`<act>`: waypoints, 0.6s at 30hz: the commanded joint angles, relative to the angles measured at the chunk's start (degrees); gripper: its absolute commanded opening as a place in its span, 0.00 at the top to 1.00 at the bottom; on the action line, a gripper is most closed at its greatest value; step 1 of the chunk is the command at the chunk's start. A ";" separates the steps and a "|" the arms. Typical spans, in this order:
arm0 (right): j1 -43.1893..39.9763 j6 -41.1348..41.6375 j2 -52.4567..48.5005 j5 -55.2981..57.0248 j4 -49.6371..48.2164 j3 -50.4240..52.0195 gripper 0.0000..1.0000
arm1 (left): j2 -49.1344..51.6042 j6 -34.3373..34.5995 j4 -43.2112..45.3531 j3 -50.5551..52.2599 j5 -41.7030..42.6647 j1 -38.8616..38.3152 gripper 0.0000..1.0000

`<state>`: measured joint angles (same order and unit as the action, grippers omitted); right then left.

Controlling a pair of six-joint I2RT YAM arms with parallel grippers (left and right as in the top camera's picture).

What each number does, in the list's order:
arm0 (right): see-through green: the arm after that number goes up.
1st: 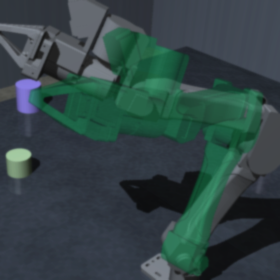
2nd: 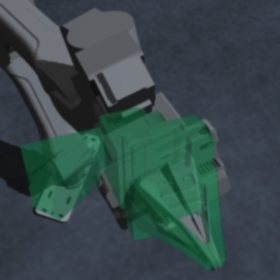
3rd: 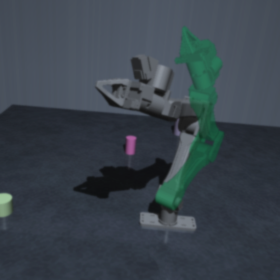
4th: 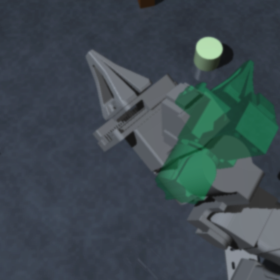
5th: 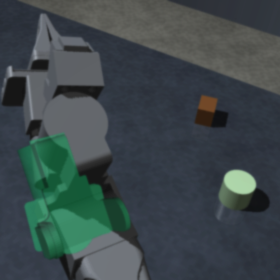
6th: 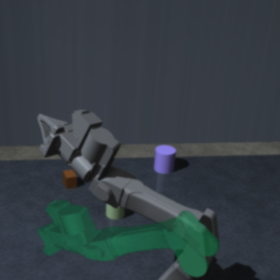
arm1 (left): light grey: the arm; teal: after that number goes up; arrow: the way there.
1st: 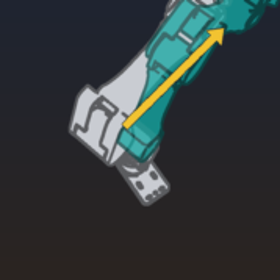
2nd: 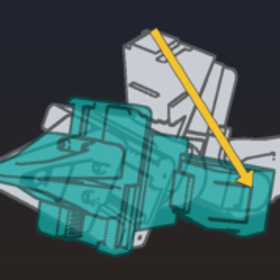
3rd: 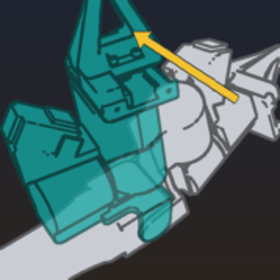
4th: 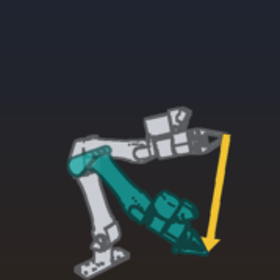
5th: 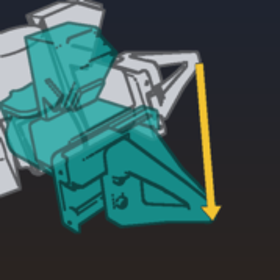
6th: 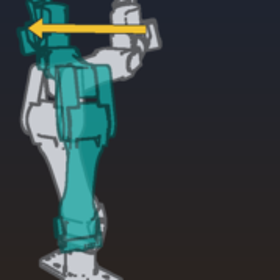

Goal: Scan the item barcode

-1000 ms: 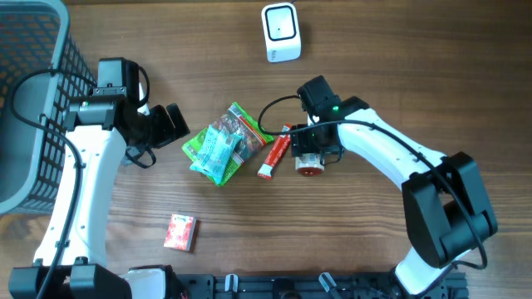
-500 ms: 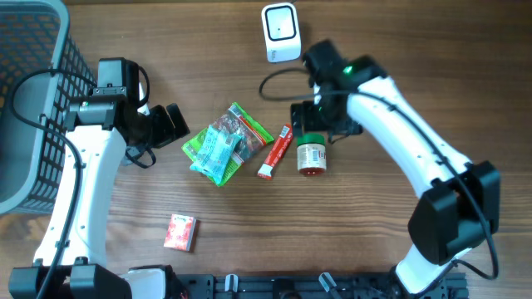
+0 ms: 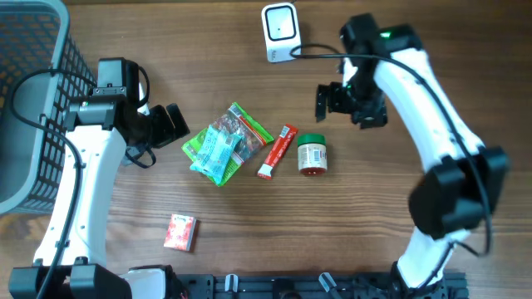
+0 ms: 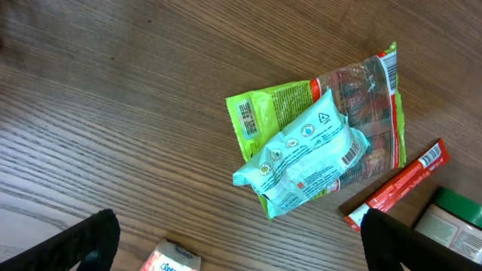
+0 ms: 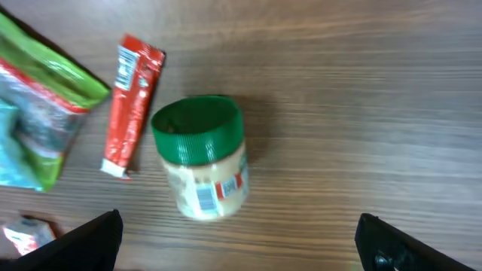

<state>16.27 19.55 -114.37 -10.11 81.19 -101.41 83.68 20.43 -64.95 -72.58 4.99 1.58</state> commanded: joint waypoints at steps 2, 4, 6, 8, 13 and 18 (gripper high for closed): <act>0.59 -1.77 -8.15 -4.94 -1.49 -0.52 0.01 | 0.07 -0.70 0.00 0.04 0.46 0.20 0.00; 0.94 -1.99 -9.92 -5.05 -2.29 -0.52 0.01 | 0.07 -0.70 0.00 0.04 0.48 0.20 0.00; 1.33 -2.78 -11.39 -5.07 -3.13 -0.52 0.01 | 0.07 -0.70 0.00 0.04 0.46 0.20 0.00; 1.55 -3.04 -12.20 -5.03 -4.24 -0.52 0.01 | 0.07 -0.70 0.00 0.04 0.48 0.20 0.00; 1.57 -3.08 -12.83 -5.05 -5.46 -0.50 0.01 | 0.07 -0.70 0.00 0.04 0.46 0.20 0.00; 1.90 -3.28 -12.83 -5.05 -5.38 -0.50 0.01 | 0.07 -0.70 0.00 0.04 0.46 0.20 0.00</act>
<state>17.76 17.56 -126.32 -14.17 75.79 -101.41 83.68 20.43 -64.93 -72.58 4.99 1.58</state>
